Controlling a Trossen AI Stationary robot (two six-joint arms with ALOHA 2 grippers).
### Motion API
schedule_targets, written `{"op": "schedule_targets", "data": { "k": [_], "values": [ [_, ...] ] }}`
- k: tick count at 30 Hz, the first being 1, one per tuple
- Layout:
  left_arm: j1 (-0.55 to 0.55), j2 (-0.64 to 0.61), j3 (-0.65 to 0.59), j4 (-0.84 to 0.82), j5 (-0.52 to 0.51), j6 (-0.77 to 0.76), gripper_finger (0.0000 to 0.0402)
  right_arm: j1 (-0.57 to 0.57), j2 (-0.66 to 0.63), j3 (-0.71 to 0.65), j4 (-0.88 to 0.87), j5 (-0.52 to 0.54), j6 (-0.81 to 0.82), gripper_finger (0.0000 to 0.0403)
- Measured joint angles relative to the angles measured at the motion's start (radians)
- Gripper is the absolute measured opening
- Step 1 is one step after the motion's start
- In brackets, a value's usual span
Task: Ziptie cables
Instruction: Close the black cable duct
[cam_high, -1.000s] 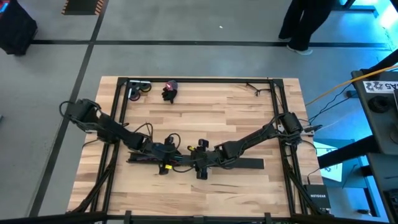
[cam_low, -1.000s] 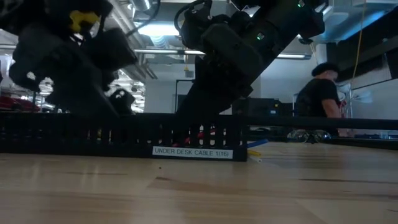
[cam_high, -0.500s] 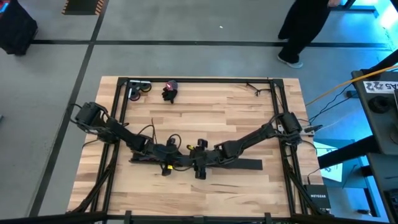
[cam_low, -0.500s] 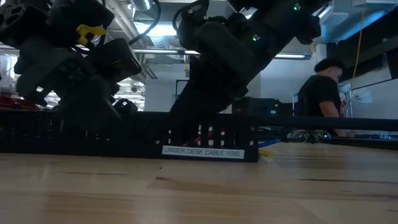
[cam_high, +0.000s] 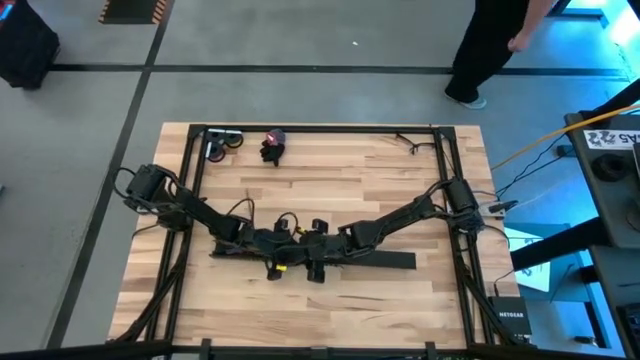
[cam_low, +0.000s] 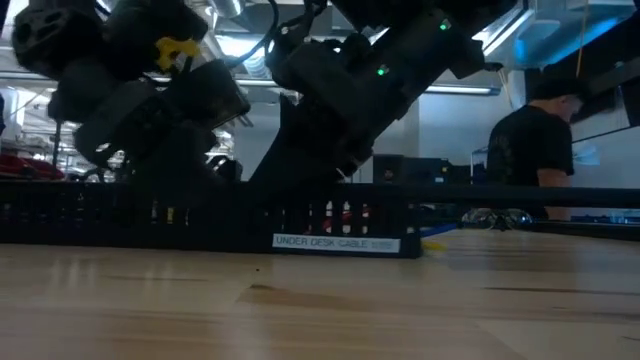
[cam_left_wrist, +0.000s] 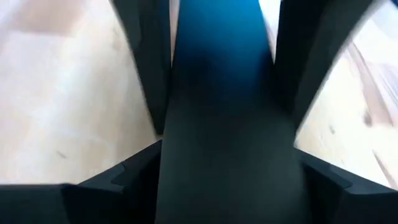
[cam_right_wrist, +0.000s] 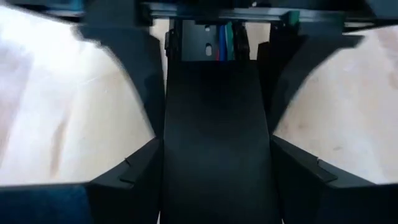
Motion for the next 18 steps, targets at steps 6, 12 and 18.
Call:
{"op": "schedule_targets", "data": {
  "k": [6,12,18],
  "values": [
    [0.012,-0.133,0.040,-0.236,0.010,0.000,0.0277,-0.005,0.000,0.003,-0.032,0.018,-0.009,0.0229],
    [-0.003,-0.323,0.075,-0.599,0.022,-0.044,0.0278,-0.004,0.000,0.002,-0.045,0.011,-0.006,0.0229],
    [-0.024,-0.388,0.033,-0.690,0.019,-0.055,0.0278,-0.005,-0.002,0.001,-0.048,0.021,-0.003,0.0229]
  ]
}}
